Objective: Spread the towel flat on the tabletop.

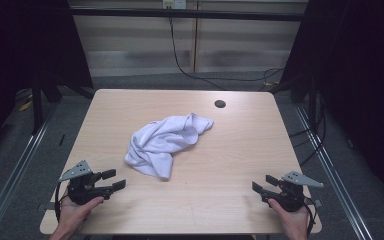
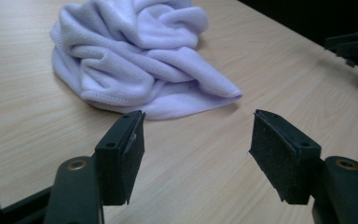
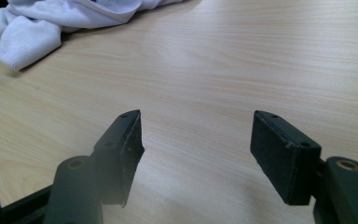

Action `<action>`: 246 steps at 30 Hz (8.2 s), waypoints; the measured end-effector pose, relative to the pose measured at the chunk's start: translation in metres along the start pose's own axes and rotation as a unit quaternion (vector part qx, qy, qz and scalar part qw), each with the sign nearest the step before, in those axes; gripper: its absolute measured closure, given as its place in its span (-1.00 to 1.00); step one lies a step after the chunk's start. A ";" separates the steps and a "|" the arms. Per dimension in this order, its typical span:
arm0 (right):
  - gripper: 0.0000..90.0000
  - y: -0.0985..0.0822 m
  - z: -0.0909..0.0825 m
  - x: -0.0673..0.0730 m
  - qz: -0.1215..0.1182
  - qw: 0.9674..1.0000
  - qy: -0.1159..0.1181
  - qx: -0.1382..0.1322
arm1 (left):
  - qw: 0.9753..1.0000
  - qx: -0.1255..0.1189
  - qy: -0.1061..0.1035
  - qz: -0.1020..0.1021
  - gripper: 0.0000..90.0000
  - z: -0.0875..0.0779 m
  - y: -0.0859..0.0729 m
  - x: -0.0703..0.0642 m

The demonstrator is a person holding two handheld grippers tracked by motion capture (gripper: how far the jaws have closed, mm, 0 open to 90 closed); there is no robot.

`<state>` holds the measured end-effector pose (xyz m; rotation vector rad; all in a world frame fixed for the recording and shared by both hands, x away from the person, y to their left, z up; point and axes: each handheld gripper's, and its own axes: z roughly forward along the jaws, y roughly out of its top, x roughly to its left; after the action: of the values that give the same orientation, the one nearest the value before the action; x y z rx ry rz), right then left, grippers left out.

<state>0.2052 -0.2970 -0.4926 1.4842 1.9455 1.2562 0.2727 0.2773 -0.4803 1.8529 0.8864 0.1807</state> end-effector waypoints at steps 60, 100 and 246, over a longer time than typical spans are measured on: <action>-0.40 0.002 0.001 0.019 -0.027 0.996 0.080 0.022 | 0.996 0.077 0.014 0.049 0.16 0.123 0.098 0.043; -0.40 0.001 0.002 0.027 -0.042 0.995 0.084 0.033 | 0.990 0.105 -0.060 0.074 0.58 0.090 0.024 -0.020; 0.95 0.048 0.035 0.068 -0.068 0.990 0.120 -0.008 | 0.999 -0.004 -0.030 0.032 0.90 0.020 0.028 -0.021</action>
<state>0.2332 -0.2185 -0.4570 1.2167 2.1407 1.4410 0.2812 0.2435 -0.4599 1.8718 0.7840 0.1677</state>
